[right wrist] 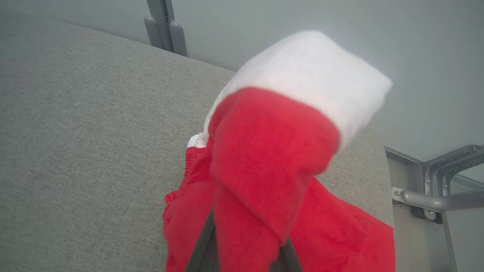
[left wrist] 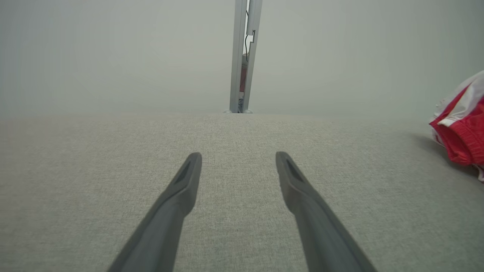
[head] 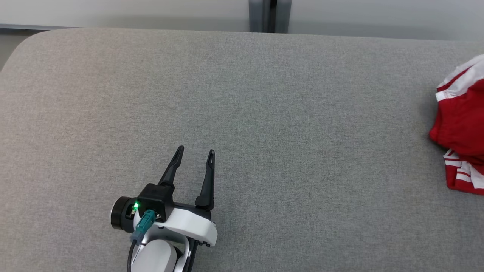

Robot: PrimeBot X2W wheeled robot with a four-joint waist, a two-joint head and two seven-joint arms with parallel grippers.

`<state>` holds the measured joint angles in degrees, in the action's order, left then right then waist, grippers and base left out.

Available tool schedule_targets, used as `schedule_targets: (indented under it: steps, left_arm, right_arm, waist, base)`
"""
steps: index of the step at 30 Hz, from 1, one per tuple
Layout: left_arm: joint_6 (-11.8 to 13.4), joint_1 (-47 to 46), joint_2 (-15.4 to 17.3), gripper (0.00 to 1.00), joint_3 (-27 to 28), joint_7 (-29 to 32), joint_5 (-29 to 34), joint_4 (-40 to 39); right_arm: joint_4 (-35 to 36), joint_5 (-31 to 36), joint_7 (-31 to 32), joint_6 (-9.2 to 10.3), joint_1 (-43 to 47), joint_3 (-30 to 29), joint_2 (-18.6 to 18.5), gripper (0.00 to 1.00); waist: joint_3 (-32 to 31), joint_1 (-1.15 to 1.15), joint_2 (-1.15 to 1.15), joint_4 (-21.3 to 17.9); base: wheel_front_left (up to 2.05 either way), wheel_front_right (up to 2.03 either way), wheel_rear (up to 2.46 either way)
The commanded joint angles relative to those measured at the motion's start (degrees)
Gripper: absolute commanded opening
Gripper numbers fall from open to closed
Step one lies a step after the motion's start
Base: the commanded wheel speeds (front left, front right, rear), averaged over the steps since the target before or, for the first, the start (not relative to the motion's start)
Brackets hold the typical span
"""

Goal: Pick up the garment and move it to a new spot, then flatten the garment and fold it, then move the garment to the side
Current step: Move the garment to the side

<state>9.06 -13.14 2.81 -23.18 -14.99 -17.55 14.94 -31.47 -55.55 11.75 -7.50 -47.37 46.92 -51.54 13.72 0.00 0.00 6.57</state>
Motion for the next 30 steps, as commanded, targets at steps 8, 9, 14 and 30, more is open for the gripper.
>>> schedule_targets:
  steps: [8,9,14,30]
  left_arm:
    - [-1.01,-1.17,0.23,1.0,1.02,-0.21,1.47,-0.39]
    - [-1.16,-1.42,0.22,1.0,0.96,-0.21,1.59,-0.41]
    - [-1.42,-1.97,0.25,1.0,0.64,-0.21,2.04,-0.28]
    - [-1.55,-5.68,0.23,1.0,-0.61,-0.21,1.93,-0.42]
  right_arm:
    - [-2.91,-0.1,-1.49,0.0,6.13,-5.4,-4.67,0.0]
    - [-3.57,0.41,-1.69,0.0,6.58,-5.81,-5.0,0.0]
    - [-6.97,3.69,-2.41,0.0,7.93,-7.47,-6.41,0.0]
    - [-18.57,14.16,-5.74,0.0,6.6,-11.2,-1.09,0.16]
  waist:
    - [2.82,0.0,0.0,-0.33]
    - [3.34,0.0,0.0,-0.27]
    - [5.63,0.0,0.0,-0.11]
    - [11.52,0.0,0.0,0.88]
  base:
    - [0.0,0.0,0.0]
    - [0.0,0.0,0.0]
    - [0.0,0.0,0.0]
    - [0.0,0.0,0.0]
